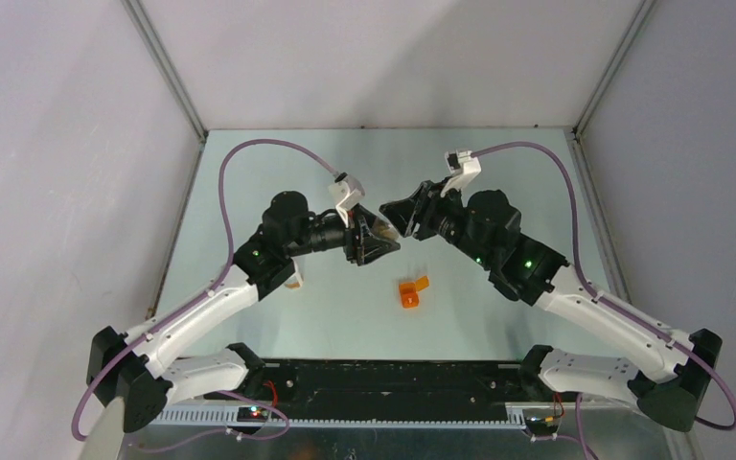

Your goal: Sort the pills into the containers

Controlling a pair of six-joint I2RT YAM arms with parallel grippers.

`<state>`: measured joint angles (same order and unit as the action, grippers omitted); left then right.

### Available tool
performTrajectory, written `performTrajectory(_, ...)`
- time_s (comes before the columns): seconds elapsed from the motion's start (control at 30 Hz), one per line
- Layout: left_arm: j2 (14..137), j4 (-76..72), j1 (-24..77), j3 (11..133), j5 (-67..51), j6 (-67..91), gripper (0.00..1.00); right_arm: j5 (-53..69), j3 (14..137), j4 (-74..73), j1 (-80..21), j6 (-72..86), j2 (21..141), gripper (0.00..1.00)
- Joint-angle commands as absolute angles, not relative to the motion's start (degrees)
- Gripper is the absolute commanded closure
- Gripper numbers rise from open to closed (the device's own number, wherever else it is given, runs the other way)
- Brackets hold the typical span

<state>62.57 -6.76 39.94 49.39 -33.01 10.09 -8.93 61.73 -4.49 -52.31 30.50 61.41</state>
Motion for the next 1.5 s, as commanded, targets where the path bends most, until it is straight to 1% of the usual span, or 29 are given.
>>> performTrajectory(0.0, 61.09, -8.87, 39.86, 50.35, -34.21, 10.35, 1.00, 6.42, 64.45, -3.09, -49.90, 24.49, 58.92, 0.68)
performTrajectory(0.03, 60.89, -8.88, 39.94, 50.36, -34.42, 10.36, 1.00, 9.45, 64.47, -2.91, -47.96, 23.76, 58.51, 0.70)
performTrajectory(0.07, 60.77, -8.79, 39.96, 50.40, -35.17, 10.37, 1.00, 16.27, 64.49, -2.75, -46.88, 21.94, 57.78, 0.73)
performTrajectory(0.2, 59.80, -8.96, 40.09, 50.19, -38.47, 10.02, 1.00, 34.21, 64.51, -4.62, -40.62, 16.04, 55.65, 0.75)
performTrajectory(0.3, 59.18, -9.57, 40.19, 50.10, -43.66, 9.79, 1.00, 41.75, 64.47, -6.06, -36.16, 13.33, 54.81, 0.80)
performTrajectory(0.33, 59.16, -9.80, 40.13, 50.06, -44.90, 9.83, 1.00, 45.20, 64.46, -6.33, -35.26, 12.80, 54.70, 0.85)
performTrajectory(0.4, 59.21, -10.13, 40.24, 50.20, -47.79, 10.03, 1.00, 50.32, 64.43, -5.77, -32.70, 12.55, 54.75, 0.90)
performTrajectory(0.43, 59.36, -10.14, 40.25, 50.28, -49.04, 10.13, 1.00, 51.62, 64.47, -5.43, -31.60, 12.43, 54.75, 0.90)
performTrajectory(0.47, 59.52, -10.14, 40.23, 50.52, -49.22, 10.16, 1.00, 52.41, 64.46, -4.83, -31.21, 12.40, 54.80, 0.76)
performTrajectory(0.5, 59.70, -10.08, 40.24, 50.62, -48.80, 10.23, 1.00, 49.80, 64.44, -4.44, -31.21, 13.76, 54.70, 0.42)
performTrajectory(0.53, 59.93, -9.88, 40.25, 50.62, -48.35, 10.21, 1.00, 47.71, 64.43, -3.55, -31.64, 15.01, 54.68, 0.27)
performTrajectory(0.57, 60.07, -9.69, 40.25, 50.62, -47.11, 10.07, 1.00, 41.94, 64.47, -3.05, -32.08, 17.40, 54.72, 0.08)
performTrajectory(0.6, 60.32, -9.21, 40.25, 50.73, -45.66, 9.91, 1.00, 38.42, 64.70, -3.09, -32.94, 18.67, 54.78, 0.04)
performTrajectory(0.63, 60.44, -9.00, 40.21, 50.81, -44.85, 9.66, 1.00, 30.98, 64.91, -3.98, -33.52, 21.35, 55.00, 0.01)
performTrajectory(0.67, 60.53, -8.64, 40.24, 50.91, -42.94, 9.58, 1.00, 27.31, 65.21, -4.67, -35.14, 22.63, 55.14, 0.01)
performTrajectory(0.7, 60.54, -8.50, 40.20, 50.85, -41.95, 9.40, 1.00, 20.08, 65.25, -6.09, -35.94, 25.06, 55.12, 0.02)
performTrajectory(0.83, 60.54, -8.77, 40.30, 50.45, -36.47, 9.39, 1.00, 2.59, 65.37, -9.75, -42.64, 30.24, 55.58, 0.10)
performTrajectory(0.9, 60.60, -9.37, 40.27, 50.25, -34.96, 9.75, 1.00, -4.78, 65.39, -11.23, -45.41, 32.77, 56.22, 0.11)
performTrajectory(1.0, 60.55, -11.16, 40.33, 49.70, -33.77, 10.68, 1.00, -10.61, 65.35, -12.51, -47.80, 35.98, 57.18, 0.11)
performTrajectory(1.03, 60.47, -11.75, 40.38, 49.43, -33.50, 11.06, 1.00, -11.31, 65.31, -12.44, -48.23, 37.08, 57.67, 0.13)
performTrajectory(1.07, 60.34, -11.94, 40.42, 49.28, -33.01, 11.34, 1.00, -11.00, 65.35, -12.29, -48.37, 37.43, 58.14, 0.18)
performTrajectory(1.1, 60.22, -12.17, 40.43, 49.06, -32.64, 11.42, 1.00, -10.42, 65.32, -11.55, -48.48, 38.10, 58.29, 0.32)
performTrajectory(1.13, 60.17, -12.24, 40.43, 48.96, -32.40, 11.56, 1.00, -9.09, 65.35, -11.09, -48.45, 38.66, 58.58, 0.38)
performTrajectory(1.2, 59.97, -12.31, 40.41, 48.69, -31.75, 11.68, 1.00, -7.19, 65.32, -9.70, -48.50, 39.25, 58.82, 0.62)
performTrajectory(1.27, 59.94, -12.54, 40.38, 48.45, -31.10, 12.42, 1.00, -5.43, 65.34, -8.61, -48.52, 39.21, 59.11, 0.69)
performTrajectory(1.37, 60.14, -13.72, 40.36, 48.42, -33.02, 13.43, 1.00, 0.64, 65.31, -6.76, -47.37, 36.39, 59.31, 0.75)
performTrajectory(1.4, 60.13, -13.85, 40.39, 48.49, -33.30, 13.84, 1.00, 6.07, 65.31, -6.13, -46.63, 34.67, 59.30, 0.80)
performTrajectory(1.43, 60.12, -13.77, 40.42, 48.55, -34.03, 13.91, 1.00, 9.23, 65.35, -5.79, -44.44, 33.68, 59.31, 0.82)
performTrajectory(1.47, 60.12, -13.56, 40.38, 48.63, -34.42, 14.00, 1.00, 16.74, 65.38, -5.07, -41.48, 31.69, 59.19, 0.84)
